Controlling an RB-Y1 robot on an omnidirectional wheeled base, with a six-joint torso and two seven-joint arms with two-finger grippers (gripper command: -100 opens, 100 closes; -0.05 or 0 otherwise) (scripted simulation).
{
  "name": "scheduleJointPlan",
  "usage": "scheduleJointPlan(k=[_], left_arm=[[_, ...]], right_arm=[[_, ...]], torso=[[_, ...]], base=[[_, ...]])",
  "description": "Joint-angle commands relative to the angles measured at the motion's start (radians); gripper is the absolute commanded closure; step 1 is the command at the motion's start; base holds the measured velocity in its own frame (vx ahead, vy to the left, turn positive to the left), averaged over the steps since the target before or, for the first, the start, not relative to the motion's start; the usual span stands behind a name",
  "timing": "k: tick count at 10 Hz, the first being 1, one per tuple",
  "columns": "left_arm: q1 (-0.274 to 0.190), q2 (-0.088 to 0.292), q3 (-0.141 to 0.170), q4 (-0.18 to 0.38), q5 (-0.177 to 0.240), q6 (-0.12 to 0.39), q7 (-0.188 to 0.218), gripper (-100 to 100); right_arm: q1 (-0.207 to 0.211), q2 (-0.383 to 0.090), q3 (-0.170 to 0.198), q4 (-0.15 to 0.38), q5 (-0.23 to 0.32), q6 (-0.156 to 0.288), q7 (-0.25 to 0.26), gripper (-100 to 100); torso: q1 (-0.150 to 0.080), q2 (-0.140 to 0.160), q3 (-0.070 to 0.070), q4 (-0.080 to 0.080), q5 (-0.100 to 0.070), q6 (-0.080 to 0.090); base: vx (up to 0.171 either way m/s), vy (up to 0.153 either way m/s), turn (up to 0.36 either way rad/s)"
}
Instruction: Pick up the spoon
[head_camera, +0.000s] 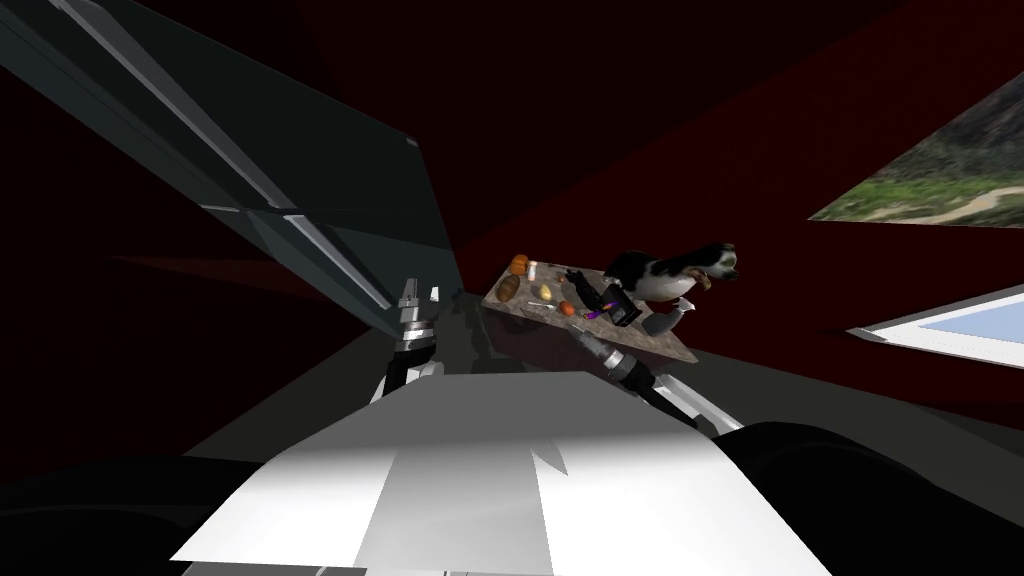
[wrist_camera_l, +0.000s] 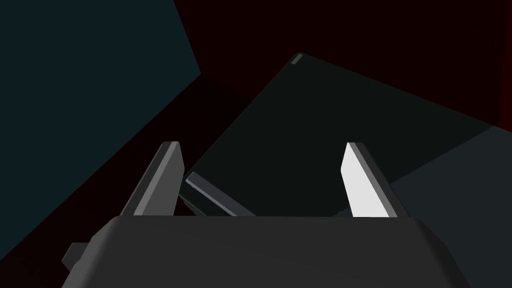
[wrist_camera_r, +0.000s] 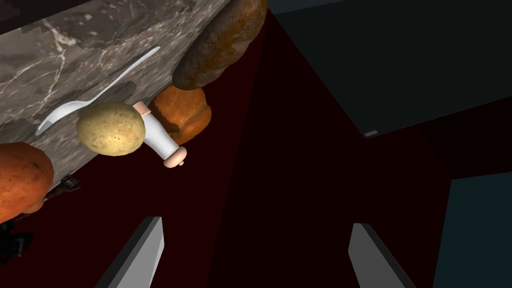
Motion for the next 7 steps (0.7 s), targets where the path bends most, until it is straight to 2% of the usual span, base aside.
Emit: scheduleJointPlan(k=[1, 2, 3, 5, 6, 7], left_arm=[[0.000, 0.000, 0.000, 0.000, 0.000, 0.000, 0.000, 0], [0.000, 0.000, 0.000, 0.000, 0.000, 0.000, 0.000, 0], [0.000, 0.000, 0.000, 0.000, 0.000, 0.000, 0.000, 0], [0.000, 0.000, 0.000, 0.000, 0.000, 0.000, 0.000, 0], [0.000, 0.000, 0.000, 0.000, 0.000, 0.000, 0.000, 0], [0.000, 0.000, 0.000, 0.000, 0.000, 0.000, 0.000, 0]], right_arm=[[-0.001, -0.050, 0.006, 0.013, 0.012, 0.010, -0.014, -100], [-0.001, -0.061, 0.006, 0.013, 0.012, 0.010, -0.014, -100], [0.023, -0.100, 0.012, 0.030, 0.038, 0.018, -0.032, -100], [0.023, -0.136, 0.012, 0.030, 0.038, 0.018, -0.032, -100], [0.048, -0.174, 0.018, 0.046, 0.065, 0.028, -0.052, -100], [0.048, -0.205, 0.018, 0.046, 0.065, 0.028, -0.052, -100]], torso=[[0.000, 0.000, 0.000, 0.000, 0.000, 0.000], [0.000, 0.000, 0.000, 0.000, 0.000, 0.000], [-0.002, 0.001, 0.000, 0.000, 0.000, 0.000], [0.001, -0.001, 0.000, 0.000, 0.000, 0.000], [-0.002, 0.000, 0.000, 0.000, 0.000, 0.000], [0.000, -0.001, 0.000, 0.000, 0.000, 0.000]], base=[[0.031, 0.067, 0.038], [0.013, 0.033, -0.001], [0.032, 0.089, 0.103], [0.032, 0.062, 0.009], [0.043, 0.071, 0.114], [0.047, 0.073, 0.053]])
